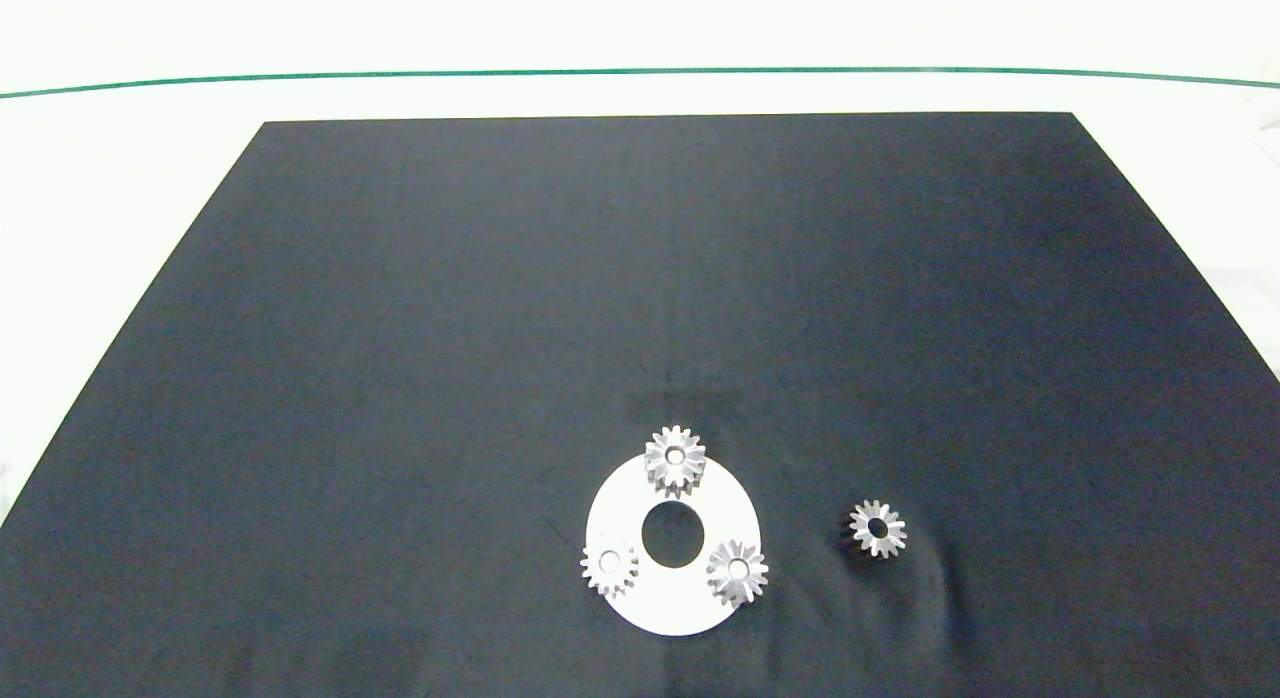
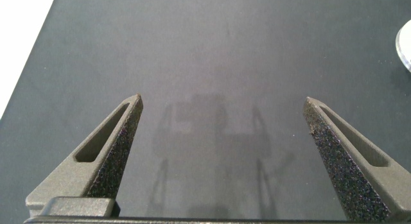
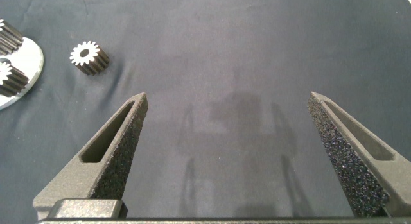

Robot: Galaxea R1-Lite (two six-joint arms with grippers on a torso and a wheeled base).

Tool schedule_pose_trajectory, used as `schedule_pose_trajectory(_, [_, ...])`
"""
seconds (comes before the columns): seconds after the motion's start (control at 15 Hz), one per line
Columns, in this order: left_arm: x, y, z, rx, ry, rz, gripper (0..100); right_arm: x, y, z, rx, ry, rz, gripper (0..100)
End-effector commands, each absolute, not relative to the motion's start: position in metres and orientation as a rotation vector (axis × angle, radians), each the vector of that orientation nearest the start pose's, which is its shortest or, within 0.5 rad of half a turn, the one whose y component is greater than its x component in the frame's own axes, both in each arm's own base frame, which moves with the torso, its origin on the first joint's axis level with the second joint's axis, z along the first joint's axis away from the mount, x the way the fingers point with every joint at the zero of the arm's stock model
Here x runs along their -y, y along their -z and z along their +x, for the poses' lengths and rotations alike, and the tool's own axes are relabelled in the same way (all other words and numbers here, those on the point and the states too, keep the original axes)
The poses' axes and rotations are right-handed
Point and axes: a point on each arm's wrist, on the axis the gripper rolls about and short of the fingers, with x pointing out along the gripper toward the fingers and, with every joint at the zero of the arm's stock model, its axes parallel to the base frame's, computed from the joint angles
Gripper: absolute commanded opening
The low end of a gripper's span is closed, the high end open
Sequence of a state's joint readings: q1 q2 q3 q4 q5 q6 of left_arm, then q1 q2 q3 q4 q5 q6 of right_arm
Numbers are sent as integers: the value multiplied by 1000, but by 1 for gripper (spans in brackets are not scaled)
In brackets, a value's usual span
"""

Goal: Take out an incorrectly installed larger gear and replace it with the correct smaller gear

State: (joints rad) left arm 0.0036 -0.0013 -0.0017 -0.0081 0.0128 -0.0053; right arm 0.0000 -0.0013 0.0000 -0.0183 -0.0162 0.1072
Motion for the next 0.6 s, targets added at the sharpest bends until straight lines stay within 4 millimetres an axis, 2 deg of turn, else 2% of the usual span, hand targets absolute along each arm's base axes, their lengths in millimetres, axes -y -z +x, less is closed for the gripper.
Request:
schedule_pose_trajectory(0.07, [0, -77, -23, 11, -17, -6, 100, 0, -77, -23, 19, 16, 111, 100])
schedule_pose_trajectory(0.6, [0, -77, -23, 11, -17, -6, 100, 0, -77, -23, 11, 3, 48, 100])
